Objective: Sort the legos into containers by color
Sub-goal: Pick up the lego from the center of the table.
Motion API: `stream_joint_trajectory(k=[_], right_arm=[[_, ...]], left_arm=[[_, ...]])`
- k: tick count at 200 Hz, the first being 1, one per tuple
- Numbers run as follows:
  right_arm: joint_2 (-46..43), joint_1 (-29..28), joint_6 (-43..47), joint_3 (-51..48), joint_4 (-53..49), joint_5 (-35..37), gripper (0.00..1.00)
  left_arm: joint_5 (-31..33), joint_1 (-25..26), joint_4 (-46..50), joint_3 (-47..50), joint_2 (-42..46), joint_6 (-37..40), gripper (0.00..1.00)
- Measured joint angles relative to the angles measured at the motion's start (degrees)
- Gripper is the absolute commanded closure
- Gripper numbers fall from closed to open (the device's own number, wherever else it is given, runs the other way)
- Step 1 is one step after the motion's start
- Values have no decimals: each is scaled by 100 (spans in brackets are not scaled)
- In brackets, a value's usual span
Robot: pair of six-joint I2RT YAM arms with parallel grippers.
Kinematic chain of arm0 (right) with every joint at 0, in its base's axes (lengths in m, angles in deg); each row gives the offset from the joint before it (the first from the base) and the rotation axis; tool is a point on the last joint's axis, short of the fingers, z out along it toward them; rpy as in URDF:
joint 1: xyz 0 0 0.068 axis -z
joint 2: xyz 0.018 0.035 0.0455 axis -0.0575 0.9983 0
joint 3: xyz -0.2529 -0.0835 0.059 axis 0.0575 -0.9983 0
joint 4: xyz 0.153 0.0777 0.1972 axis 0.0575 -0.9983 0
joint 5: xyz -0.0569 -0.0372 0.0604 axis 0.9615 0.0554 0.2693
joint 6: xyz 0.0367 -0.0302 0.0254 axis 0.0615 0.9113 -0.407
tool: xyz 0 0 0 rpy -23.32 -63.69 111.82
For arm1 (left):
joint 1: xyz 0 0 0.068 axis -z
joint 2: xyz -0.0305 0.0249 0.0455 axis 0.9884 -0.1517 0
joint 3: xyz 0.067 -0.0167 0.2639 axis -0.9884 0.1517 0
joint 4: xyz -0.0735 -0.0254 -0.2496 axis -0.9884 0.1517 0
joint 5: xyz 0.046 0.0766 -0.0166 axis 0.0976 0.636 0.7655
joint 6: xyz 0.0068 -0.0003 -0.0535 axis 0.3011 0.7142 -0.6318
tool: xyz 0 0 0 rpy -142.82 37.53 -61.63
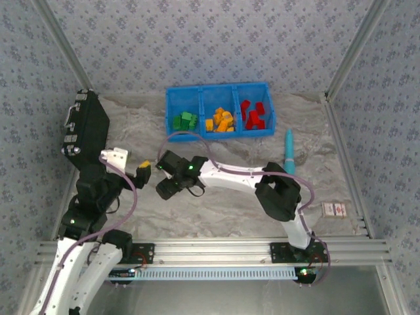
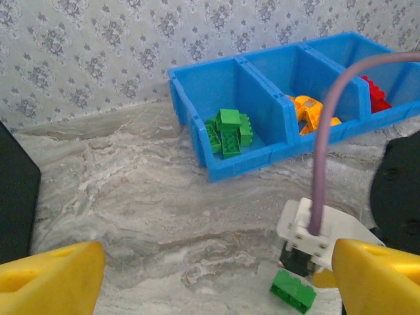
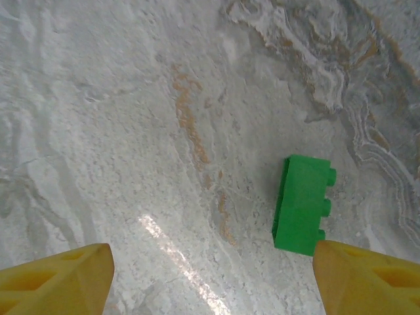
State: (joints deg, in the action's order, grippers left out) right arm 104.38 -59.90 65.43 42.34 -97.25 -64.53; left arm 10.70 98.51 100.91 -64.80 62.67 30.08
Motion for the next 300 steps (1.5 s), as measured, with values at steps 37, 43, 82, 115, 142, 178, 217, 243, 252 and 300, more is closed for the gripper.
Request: stream_joint_trajectory(k=[37, 43, 82, 115, 142, 178, 217, 243, 252, 300], right_arm=[[564, -15, -162, 673, -667, 264, 18], [645, -4, -162, 767, -756, 317, 19], [1005, 72, -50, 1202, -1180, 664, 19], [1211, 210, 96, 1366, -1272, 796, 22], [1305, 326, 168, 1366, -1279, 793, 33], [1333, 411, 304, 1362, -1274, 787, 48], [1333, 444, 352, 1268, -1217, 769, 60], [1333, 496, 391, 1204, -1132, 723, 64], [1333, 527, 398, 1196, -1113, 721, 64], [1300, 791, 525, 1213, -1204, 662, 69]], left_arm=[[2, 2, -44, 127, 494, -57, 8], [4, 2, -46, 127, 549, -57, 8], [131, 0, -48, 149, 715, -59, 7], [179, 2, -44, 160, 699, -76, 7], [232, 2, -46, 170, 625, -76, 7], [358, 0, -42, 181, 396, -79, 7], [426, 0, -44, 181, 221, -76, 6], [566, -28, -42, 181, 66, -76, 6], [584, -48, -44, 181, 26, -76, 6], [557, -164, -155, 245, -33, -79, 6]])
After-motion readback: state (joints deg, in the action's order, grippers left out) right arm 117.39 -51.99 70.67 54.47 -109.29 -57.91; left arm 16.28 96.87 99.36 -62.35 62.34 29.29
